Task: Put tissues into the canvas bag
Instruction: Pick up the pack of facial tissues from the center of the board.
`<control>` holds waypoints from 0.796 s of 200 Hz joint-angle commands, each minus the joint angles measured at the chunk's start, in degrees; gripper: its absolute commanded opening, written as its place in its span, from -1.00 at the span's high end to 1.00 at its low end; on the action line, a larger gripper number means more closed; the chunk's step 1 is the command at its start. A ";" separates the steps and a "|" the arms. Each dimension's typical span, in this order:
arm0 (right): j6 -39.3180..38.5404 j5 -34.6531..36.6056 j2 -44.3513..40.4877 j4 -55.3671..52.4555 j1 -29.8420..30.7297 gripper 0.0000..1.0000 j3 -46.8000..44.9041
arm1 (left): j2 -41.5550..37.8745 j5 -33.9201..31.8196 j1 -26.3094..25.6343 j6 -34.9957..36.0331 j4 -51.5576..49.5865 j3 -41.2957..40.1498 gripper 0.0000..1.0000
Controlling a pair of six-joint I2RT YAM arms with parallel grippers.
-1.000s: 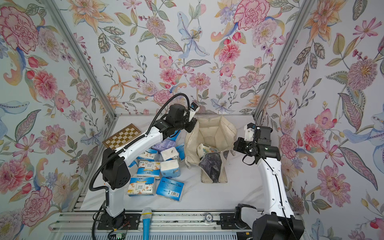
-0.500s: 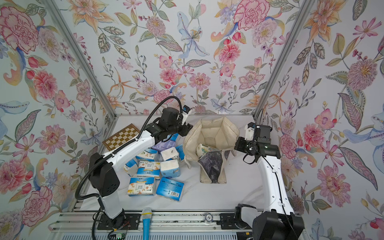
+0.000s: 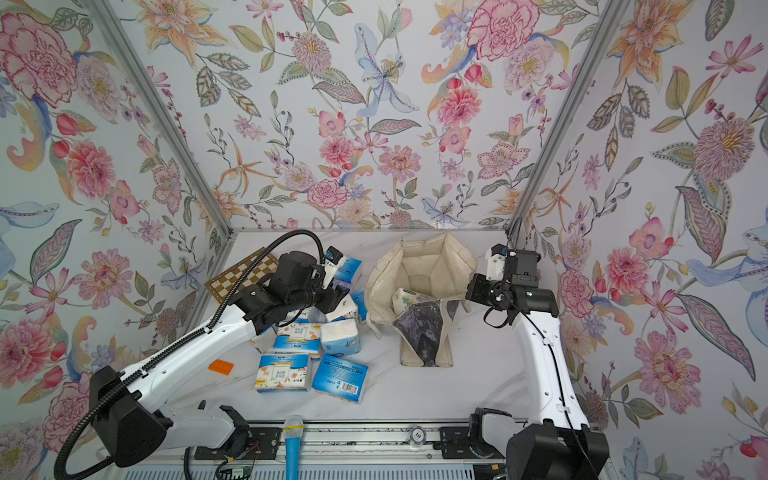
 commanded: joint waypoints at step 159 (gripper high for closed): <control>0.58 -0.27 -0.07 1.63 1.51 0.82 -2.67 | 2.62 2.92 -3.91 3.54 -14.92 -4.30 -0.53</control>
